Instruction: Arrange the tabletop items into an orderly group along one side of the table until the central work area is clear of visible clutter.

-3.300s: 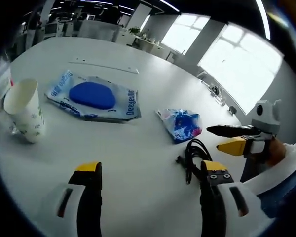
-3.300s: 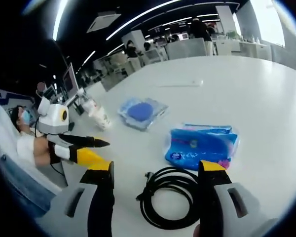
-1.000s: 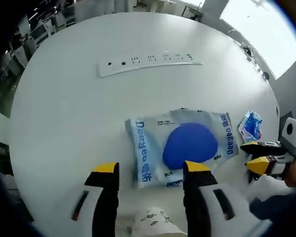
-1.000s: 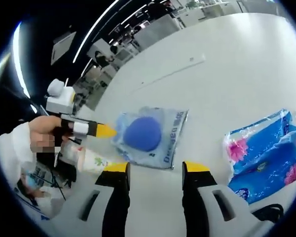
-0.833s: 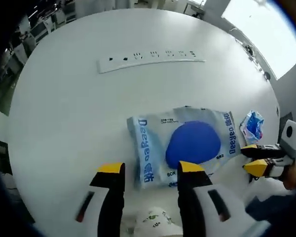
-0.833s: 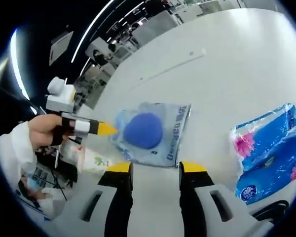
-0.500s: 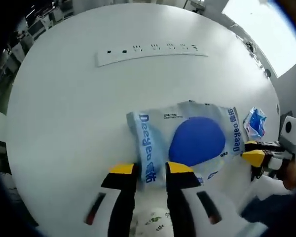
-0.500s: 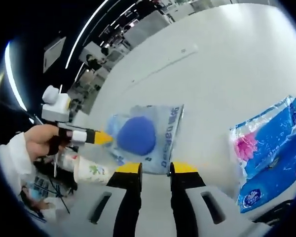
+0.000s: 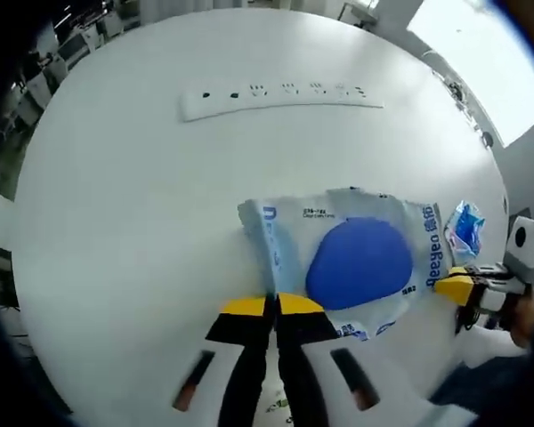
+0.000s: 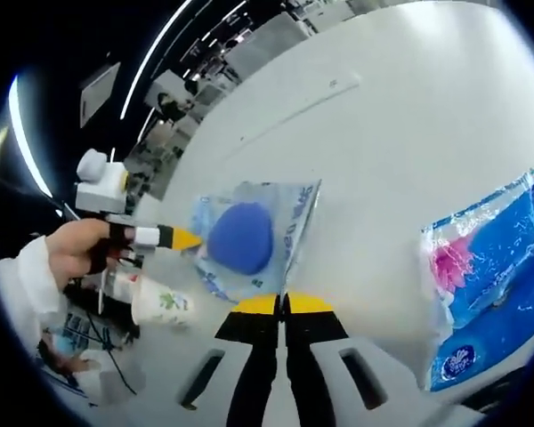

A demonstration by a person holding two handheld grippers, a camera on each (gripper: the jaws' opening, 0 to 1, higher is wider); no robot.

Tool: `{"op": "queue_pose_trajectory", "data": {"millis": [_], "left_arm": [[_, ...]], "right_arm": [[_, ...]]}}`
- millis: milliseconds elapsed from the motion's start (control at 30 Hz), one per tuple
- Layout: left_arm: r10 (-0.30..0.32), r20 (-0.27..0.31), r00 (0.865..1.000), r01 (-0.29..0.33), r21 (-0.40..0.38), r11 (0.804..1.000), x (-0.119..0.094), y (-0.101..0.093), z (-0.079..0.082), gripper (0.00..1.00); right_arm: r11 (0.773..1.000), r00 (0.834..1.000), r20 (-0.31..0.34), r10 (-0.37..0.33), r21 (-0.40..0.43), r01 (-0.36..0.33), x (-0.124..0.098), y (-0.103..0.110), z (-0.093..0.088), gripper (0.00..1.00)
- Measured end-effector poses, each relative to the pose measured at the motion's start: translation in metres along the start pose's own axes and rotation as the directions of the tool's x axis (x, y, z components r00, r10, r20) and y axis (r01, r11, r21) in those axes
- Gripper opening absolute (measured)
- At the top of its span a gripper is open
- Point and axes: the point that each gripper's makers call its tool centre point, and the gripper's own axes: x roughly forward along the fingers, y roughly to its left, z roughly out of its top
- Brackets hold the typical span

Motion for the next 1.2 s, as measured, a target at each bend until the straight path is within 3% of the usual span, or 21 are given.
{"op": "queue_pose_trajectory", "data": {"millis": [200,433,533,733,867,933,1200], "left_arm": [[-0.012,0.058,0.998,0.013,-0.026,1.000,-0.017,-0.010,0.010,0.00],[-0.020,0.116,0.993,0.022,-0.013,1.000,-0.042,-0.034,0.010,0.00],[-0.025,0.153,0.988,0.022,0.025,0.999,-0.060,-0.050,0.010,0.00],[-0.026,0.174,0.984,0.008,0.102,0.995,-0.081,-0.075,-0.002,0.00],[-0.012,0.178,0.984,-0.011,0.131,0.991,-0.089,-0.083,-0.014,0.00],[-0.009,0.186,0.983,-0.017,0.137,0.990,-0.094,-0.087,-0.019,0.00],[0.007,0.183,0.983,-0.038,0.168,0.985,-0.100,-0.091,-0.033,0.00]], "right_arm": [[1.000,0.999,0.043,-0.006,-0.015,0.007,-0.012,0.000,0.012,0.00],[0.998,0.991,0.129,-0.014,-0.063,0.023,-0.040,0.003,0.033,0.00],[0.994,0.987,0.161,-0.013,-0.101,0.030,-0.054,0.003,0.041,0.00],[0.985,0.977,0.213,-0.017,-0.165,0.054,-0.079,0.005,0.052,0.00],[0.972,0.977,0.214,-0.014,-0.226,0.063,-0.088,0.008,0.049,0.00],[0.951,0.979,0.203,-0.012,-0.300,0.074,-0.093,0.009,0.045,0.00],[0.949,0.987,0.159,-0.008,-0.309,0.057,-0.096,0.010,0.029,0.00]]}}
